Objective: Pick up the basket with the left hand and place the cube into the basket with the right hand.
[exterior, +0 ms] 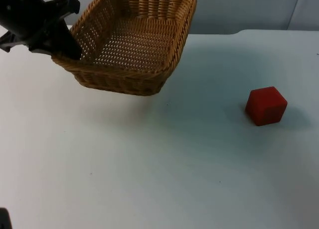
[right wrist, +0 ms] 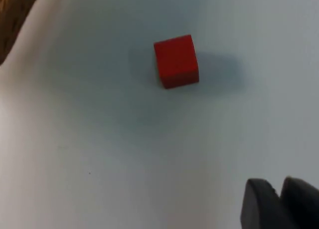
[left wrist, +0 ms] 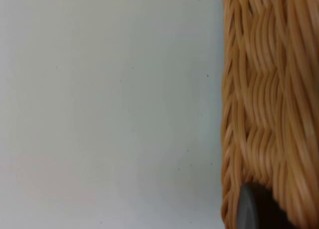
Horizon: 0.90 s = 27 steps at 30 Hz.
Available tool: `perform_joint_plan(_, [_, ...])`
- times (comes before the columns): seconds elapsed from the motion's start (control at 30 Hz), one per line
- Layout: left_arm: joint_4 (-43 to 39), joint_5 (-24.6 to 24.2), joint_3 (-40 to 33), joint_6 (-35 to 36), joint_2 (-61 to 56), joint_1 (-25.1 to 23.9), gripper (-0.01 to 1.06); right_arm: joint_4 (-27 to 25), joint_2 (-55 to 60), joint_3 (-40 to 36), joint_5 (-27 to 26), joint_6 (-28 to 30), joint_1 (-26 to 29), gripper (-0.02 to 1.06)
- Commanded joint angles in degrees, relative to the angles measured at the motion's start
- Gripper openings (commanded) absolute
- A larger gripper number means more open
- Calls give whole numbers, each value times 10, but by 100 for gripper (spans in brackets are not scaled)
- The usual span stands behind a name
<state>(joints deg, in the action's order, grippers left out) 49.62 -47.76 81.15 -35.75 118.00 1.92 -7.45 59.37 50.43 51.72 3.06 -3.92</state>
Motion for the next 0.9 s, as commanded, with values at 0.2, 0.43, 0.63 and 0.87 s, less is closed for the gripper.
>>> perform_joint_plan(0.2, [23, -16, 0, -2, -11, 0, 0, -1, 193, 44, -47, 34, 0, 50])
perform_joint_plan(0.43, [23, -16, 0, -2, -11, 0, 0, -6, 317, 129, -21, 33, 0, 73])
perform_joint_plan(0.63, [23, -16, 0, -2, -11, 0, 0, -18, 381, 185, -20, 64, -9, 73])
perform_joint_plan(0.87, [23, -16, 0, -2, -11, 0, 0, -13, 450, 239, -42, 91, -62, 73])
